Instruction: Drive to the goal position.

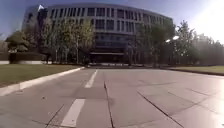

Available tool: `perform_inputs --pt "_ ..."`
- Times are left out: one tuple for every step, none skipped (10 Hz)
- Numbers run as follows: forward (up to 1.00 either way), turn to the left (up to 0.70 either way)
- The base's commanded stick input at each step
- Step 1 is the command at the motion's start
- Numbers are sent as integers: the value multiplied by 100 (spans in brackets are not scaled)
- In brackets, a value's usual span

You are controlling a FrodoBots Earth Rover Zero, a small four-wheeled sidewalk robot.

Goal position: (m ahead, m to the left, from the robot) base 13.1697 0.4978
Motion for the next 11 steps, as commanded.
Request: perform_inputs --pt "70 0" --pt "70 0" --pt "70 0" --pt "70 0" --pt "70 0" --pt "70 0" --pt "70 0" --pt "70 0" --pt "70 0" --pt "70 0" --pt "70 0"
